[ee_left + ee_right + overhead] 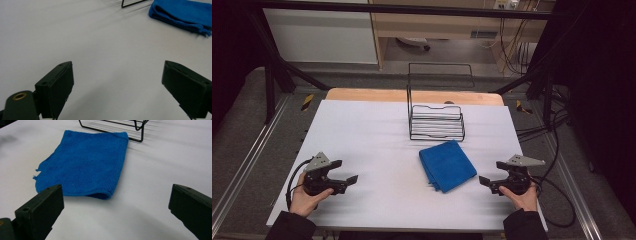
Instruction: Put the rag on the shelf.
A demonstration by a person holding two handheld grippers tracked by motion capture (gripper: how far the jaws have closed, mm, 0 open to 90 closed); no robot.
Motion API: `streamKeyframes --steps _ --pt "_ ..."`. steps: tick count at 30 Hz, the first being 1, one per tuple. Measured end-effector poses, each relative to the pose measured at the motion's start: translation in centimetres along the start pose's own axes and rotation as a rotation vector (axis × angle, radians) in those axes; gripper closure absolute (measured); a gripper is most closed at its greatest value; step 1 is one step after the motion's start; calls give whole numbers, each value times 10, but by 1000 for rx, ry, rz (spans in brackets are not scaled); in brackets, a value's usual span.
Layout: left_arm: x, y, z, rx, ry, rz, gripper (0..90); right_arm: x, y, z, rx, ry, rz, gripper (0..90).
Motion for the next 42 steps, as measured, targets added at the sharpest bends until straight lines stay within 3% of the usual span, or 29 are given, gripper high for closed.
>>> streamKeyframes --steps 9,17,32,38,42 --pt "2 -2 0 3 -2 -2 108 3 1 2 9 -1 -16 6" --pt "2 -4 0 9 8 -6 109 16 3 11 32 6 -38 7" --pt "4 -4 -1 10 20 -9 109 60 9 45 100 15 -118 56" --pt "4 -4 -1 10 28 -14 108 80 7 60 135 48 -139 95" --pt "4 -4 -1 11 30 -13 109 92 5 71 159 74 -150 174"
Point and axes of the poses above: each handheld gripper's, and its own axes: z roughly forward along the jaws, y roughly out of its top, x roughly to its left, the point moved 2 cm from there along z, roughly forward along the jaws, and after that the axes turned 15 degrees about -x, right-handed, at the moved point
